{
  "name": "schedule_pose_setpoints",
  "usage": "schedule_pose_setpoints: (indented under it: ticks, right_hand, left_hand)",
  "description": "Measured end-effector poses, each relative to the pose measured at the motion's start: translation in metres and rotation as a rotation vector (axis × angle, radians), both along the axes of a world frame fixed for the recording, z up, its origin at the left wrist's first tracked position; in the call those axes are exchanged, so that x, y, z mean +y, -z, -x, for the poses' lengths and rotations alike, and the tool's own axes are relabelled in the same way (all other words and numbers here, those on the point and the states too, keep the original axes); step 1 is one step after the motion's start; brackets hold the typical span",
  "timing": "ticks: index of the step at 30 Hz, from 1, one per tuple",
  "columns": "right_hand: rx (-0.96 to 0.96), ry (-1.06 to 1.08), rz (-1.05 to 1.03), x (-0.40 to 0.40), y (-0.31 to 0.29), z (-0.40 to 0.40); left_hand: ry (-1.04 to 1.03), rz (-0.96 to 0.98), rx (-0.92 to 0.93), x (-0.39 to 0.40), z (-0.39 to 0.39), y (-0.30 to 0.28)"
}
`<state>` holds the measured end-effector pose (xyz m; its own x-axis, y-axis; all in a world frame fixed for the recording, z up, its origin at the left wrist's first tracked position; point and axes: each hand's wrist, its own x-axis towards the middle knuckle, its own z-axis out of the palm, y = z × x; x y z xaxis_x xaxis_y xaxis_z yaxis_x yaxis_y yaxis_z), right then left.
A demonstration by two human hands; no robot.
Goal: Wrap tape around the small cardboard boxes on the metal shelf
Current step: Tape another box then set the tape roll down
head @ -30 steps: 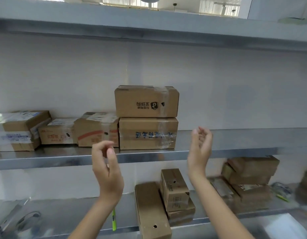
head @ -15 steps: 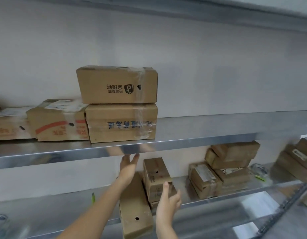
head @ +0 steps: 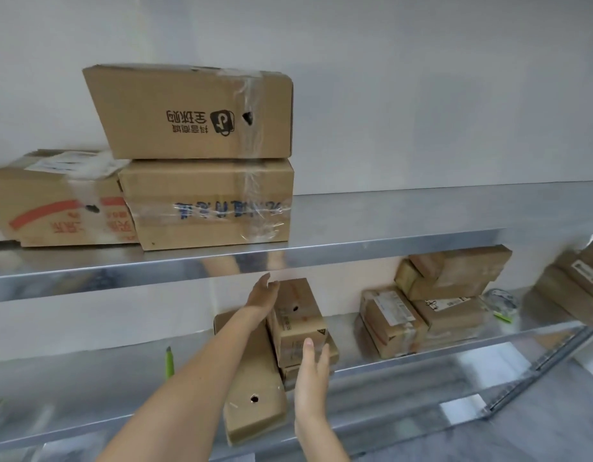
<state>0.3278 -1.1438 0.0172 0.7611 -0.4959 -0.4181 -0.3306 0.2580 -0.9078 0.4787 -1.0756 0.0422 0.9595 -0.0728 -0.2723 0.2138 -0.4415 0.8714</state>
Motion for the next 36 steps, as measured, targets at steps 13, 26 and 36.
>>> schedule_pose_setpoints:
  ticks: [13,26,36]
  right_hand:
    - [-0.097,0.067,0.018,-0.001,-0.002,-0.014]
    - [-0.134,-0.334,0.054,0.207,0.008,-0.052]
    - [-0.011,-0.516,0.016,0.328,0.068,-0.051]
  left_hand:
    - [-0.108,0.101,0.051,0.046,0.038,-0.011]
    - [-0.563,0.515,-0.127,0.290,0.121,0.018]
    - [-0.532,0.399,0.035,0.426,0.121,0.098]
